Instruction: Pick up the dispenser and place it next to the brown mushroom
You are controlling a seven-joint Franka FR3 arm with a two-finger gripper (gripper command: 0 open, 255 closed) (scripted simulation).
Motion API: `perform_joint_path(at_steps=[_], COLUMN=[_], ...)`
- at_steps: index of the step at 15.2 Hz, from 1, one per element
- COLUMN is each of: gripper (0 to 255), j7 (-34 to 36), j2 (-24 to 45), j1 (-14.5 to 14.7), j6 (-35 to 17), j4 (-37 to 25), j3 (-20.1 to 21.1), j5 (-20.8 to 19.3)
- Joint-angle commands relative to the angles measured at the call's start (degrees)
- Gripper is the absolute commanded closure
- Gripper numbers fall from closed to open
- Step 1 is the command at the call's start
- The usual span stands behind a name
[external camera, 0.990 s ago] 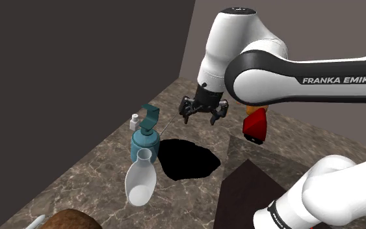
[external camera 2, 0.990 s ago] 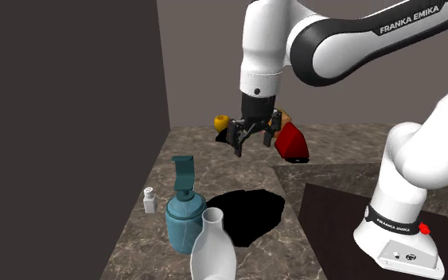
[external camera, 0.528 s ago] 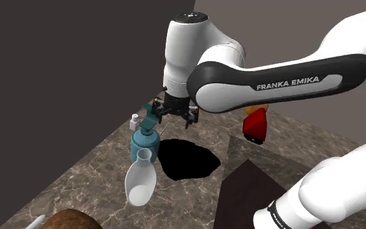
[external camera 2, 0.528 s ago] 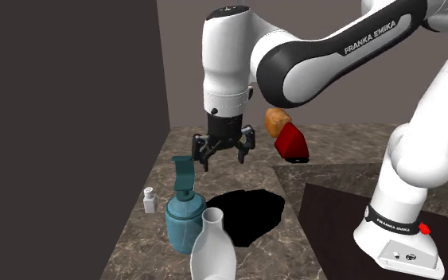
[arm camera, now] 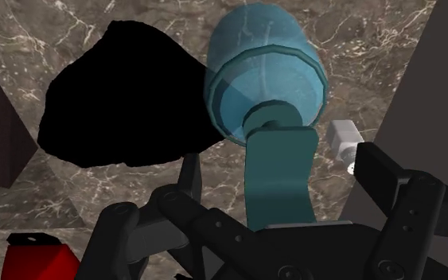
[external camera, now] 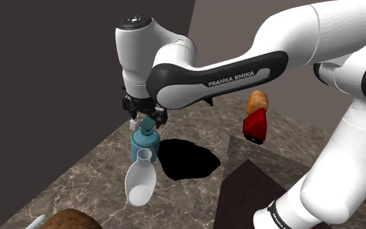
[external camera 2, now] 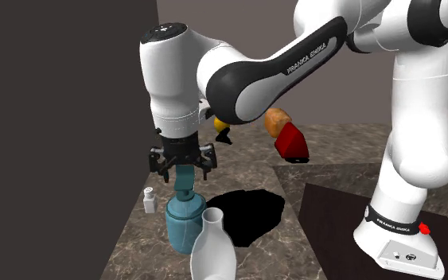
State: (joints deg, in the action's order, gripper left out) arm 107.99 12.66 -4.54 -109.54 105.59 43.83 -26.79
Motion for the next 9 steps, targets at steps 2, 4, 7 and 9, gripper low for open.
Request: perform_joint_path(at_steps=[2, 4, 7, 9], gripper=[0, 0, 0, 0], j7=[2.8, 3.2, 3.8, 3.8], j2=[3.2, 3.7, 4.7, 4.7], j1=[1.3, 1.2, 1.0, 1.0], j6=[-0.1, -1.3, -3.4, -3.5], j4=[-1.7, -0.8, 0.7, 0.7], j3=[-0.9, -1.2, -1.8, -1.8], j5=[-2.7, -3.2, -4.4, -4.4])
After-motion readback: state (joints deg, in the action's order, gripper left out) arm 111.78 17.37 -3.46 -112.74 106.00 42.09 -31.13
